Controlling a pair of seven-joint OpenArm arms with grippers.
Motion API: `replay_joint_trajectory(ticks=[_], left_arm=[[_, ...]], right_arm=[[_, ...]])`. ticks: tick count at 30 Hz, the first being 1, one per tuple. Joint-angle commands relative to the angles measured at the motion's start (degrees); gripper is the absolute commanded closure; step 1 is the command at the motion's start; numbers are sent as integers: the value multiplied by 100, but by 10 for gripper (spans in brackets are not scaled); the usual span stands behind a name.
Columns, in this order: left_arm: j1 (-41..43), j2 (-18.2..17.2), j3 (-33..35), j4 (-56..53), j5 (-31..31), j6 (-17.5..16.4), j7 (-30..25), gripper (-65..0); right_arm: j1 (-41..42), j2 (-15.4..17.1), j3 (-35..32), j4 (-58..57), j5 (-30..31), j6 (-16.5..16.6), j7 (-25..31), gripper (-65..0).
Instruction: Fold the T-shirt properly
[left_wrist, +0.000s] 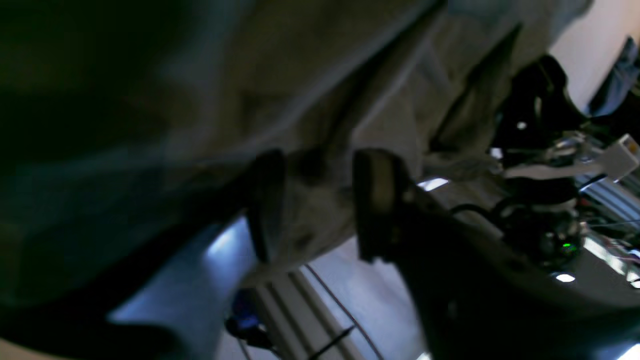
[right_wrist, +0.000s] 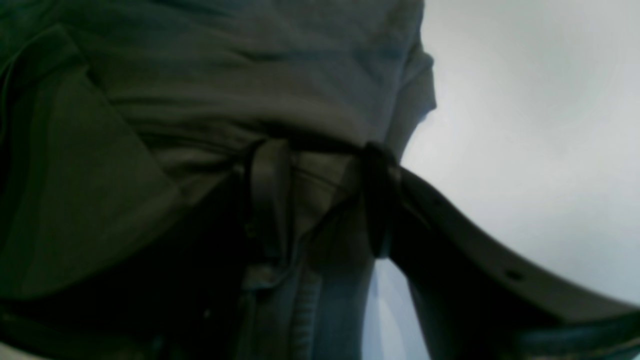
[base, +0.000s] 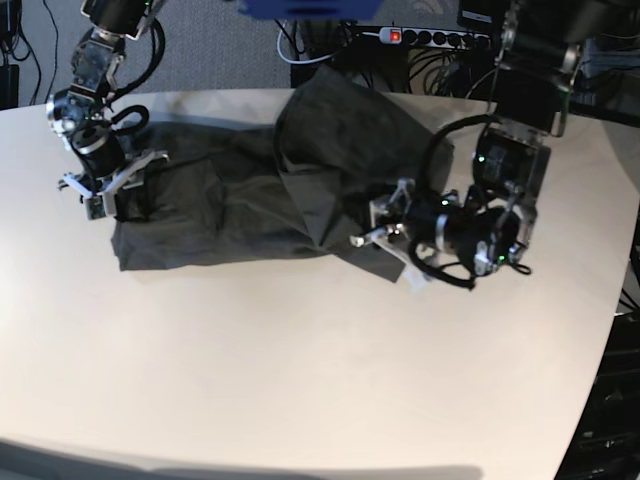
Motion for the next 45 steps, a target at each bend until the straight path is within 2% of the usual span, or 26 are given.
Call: replay_joint_trajectory(ticks=[1,13,18,19,23,27,30,32,39,45], left_arm=[[-140,-23,-20,209,-138,-9,17,-275],[-43,-146,-11,587,-103,8,17,-279],[115,-5,-20,1061,539,8,17,-279],[142,74,-20,1140,671,52,17,-279],[177,355,-20,1193,882,597,17,-279],[291,557,-20,1158,961,852,17,-279],[396,619,-29,1149,961,1221,17,-279],[405,619,-29,1140,961,1353,17,-279],[484,566,-46,1140,1014,1406,17,-279],[484,566,-2,1378,1779,1424,17,-279]], right_arm=[[1,59,18,15,-133,-25,-154,-239],[-43,68,36,15,-133,-25,-154,-239],[-52,68,45,15,-142,-25,-154,-239],[-52,68,45,15,-142,-25,-154,-239],[-52,77,36,15,-142,-25,-154,-239],[-52,77,36,15,-151,-25,-154,-239],[-61,77,45,15,-151,-25,-162,-239],[-70,86,45,15,-151,-25,-162,-239],[-70,-37,53,15,-608,-25,-145,-239],[-70,-37,62,15,-608,-25,-145,-239]])
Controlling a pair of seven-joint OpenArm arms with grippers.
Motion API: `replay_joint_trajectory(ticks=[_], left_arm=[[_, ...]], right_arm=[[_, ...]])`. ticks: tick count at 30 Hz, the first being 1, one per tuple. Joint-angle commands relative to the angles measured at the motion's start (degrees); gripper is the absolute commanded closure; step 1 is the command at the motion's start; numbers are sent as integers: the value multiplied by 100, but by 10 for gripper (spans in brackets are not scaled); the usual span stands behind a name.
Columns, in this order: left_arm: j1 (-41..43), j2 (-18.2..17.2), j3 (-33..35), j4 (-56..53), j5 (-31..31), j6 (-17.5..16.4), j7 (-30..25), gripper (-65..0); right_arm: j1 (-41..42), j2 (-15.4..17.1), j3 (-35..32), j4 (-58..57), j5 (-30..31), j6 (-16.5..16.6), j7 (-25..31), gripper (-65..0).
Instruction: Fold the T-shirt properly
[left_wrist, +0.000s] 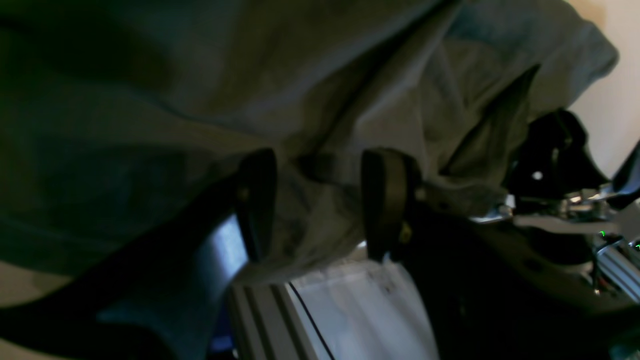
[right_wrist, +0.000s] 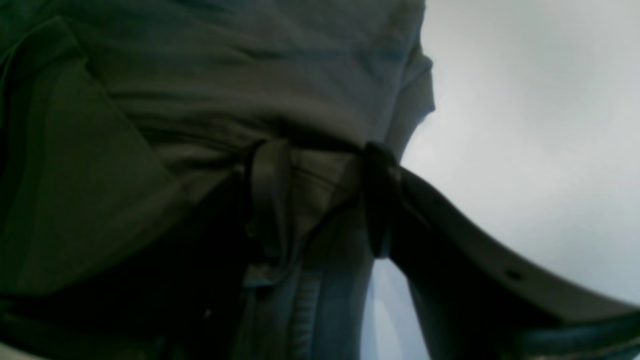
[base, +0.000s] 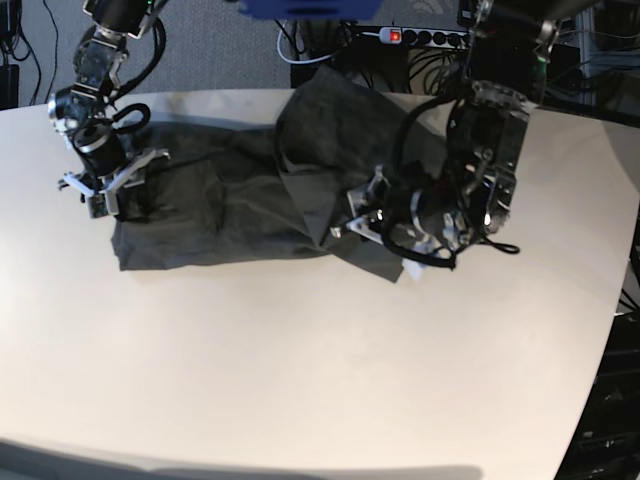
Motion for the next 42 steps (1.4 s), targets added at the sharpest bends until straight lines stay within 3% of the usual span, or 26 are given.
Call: replay_joint_trajectory(ticks=[1,6,14,23,29,42], left_arm=[[-108,17,-2,174,-5,7,23,-279],[-108,17,7,411,347,7,23,-279],[-187,70,1018,358,1235,-28,23,-279],[-512,17,1193,51,1244,-72,23,-279],[-530,26,1158,-283,1288,-969,23,-280],[-530,158,1132,-204,1244,-1039,19,-281]], right_arm=[[-39,30,14,0,-280,-1,-315,-239],[-109,30,14,0,-271,-1,-315,-239],[-136,30,14,0,-271,-1,-315,-239],[-136,30,14,0,-263,-1,-315,-239],[-145,30,5,0,-271,-1,-315,-239],[-145,30,-21,0,-280,-1,-315,-239]])
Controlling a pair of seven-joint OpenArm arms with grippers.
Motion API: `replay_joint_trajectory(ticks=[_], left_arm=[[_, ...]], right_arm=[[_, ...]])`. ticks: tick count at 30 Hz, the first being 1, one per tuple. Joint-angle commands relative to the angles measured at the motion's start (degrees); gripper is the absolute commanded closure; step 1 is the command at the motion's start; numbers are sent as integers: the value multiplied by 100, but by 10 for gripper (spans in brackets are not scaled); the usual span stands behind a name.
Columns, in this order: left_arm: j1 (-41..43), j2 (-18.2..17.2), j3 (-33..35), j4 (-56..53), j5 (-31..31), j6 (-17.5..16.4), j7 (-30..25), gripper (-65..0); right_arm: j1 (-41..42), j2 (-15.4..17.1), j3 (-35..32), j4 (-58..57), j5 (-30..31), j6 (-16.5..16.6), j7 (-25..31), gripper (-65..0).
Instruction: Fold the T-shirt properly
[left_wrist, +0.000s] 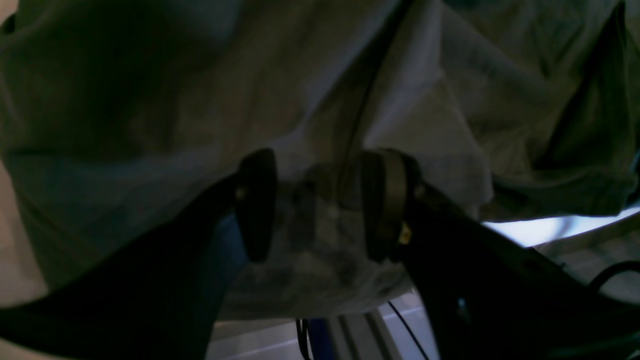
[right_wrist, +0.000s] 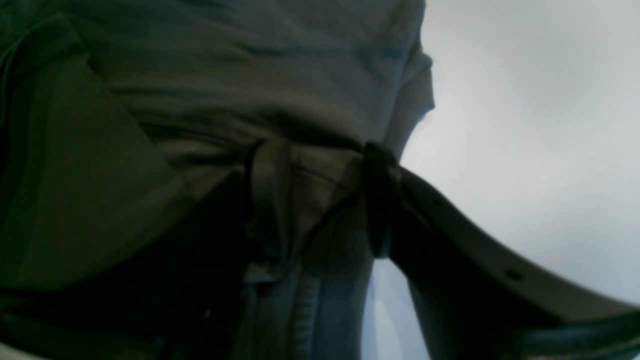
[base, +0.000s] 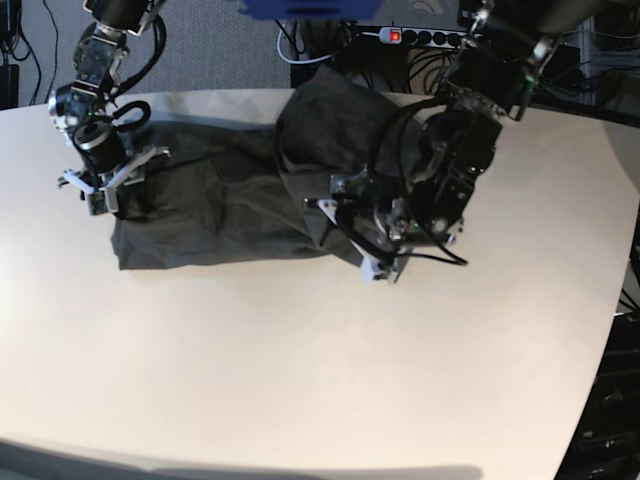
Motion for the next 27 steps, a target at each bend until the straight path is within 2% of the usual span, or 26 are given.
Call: replay_joint_trajectory(ticks=[1,13,16,19,22,27], left_arm=[[-119,86,-22,121,-44,-10,-20,-281],[-93,148,-22,104,-52,-36,-337,-281],[-93,148,-40,113,-52,-396,-346,-281],[-75,165,-418,51,-52,-739,-346,-281],[-75,192,-629,51,-44,-880,-346,-281],[-75,192,-646,34,-44,-933,-346,-281]], right_arm=[[-66,30,-6,-4,-287,19,-385,-239],[-75,30,3,-4,-287,19,-385,-239],[-75,30,-6,-4,-287,19,-385,-239],[-75,30,-6,-4,-287,19,-385,-239],[-75,30,-15,-4,-287,19,-385,-239],[-75,30,-15,-4,-287,19,-385,-239]])
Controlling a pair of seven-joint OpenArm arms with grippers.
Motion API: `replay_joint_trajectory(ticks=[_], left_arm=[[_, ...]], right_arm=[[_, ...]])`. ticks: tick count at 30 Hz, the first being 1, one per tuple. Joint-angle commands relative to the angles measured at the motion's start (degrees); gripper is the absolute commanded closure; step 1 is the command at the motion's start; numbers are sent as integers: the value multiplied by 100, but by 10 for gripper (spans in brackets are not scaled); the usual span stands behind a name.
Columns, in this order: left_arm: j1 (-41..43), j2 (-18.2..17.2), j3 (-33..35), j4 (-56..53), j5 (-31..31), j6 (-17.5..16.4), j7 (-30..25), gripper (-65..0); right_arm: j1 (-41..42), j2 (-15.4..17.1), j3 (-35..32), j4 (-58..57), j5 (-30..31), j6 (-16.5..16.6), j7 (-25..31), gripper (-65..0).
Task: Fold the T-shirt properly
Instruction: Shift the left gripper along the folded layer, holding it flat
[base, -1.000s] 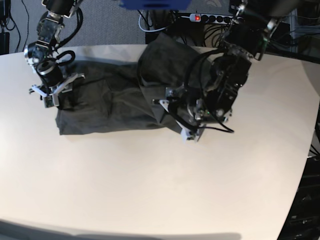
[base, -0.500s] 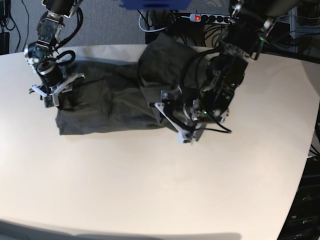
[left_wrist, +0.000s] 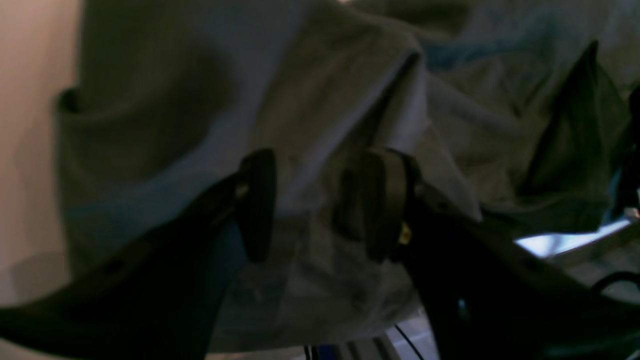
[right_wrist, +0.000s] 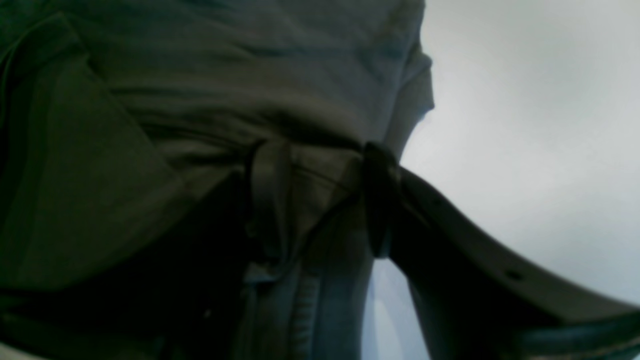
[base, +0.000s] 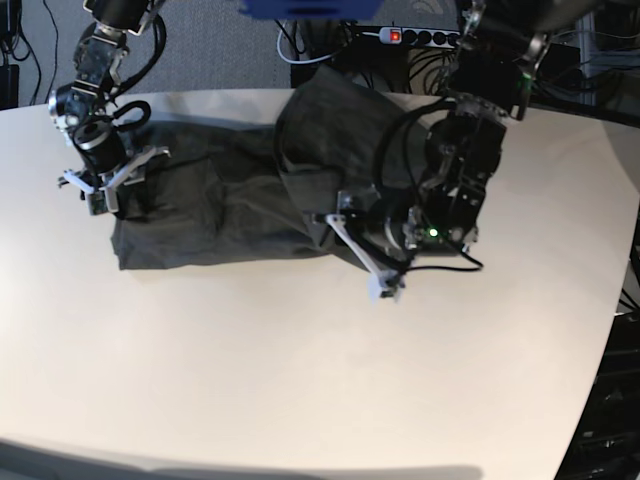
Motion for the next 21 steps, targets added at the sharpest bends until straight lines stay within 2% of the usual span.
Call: replay_joint_trajectory(ticks=[1,4,16,21], left_arm=[[-108,28,-23,68,-37,-43,-27,-281],[-55,37,-32,68,-37,-140,-27,-281],[270,45,-41,68,-46,-140,-431,-281],[349,204,-41,86,-46,-140,-431,-281]], right_arm=[[-62,28,-4,-4,-285,19,-398,-239],[-62,28,-4,-4,-285,19,-398,-239],[-62,28,-4,-4,-285,19,-398,-239],[-62,28,-4,-4,-285,19,-389,-239]])
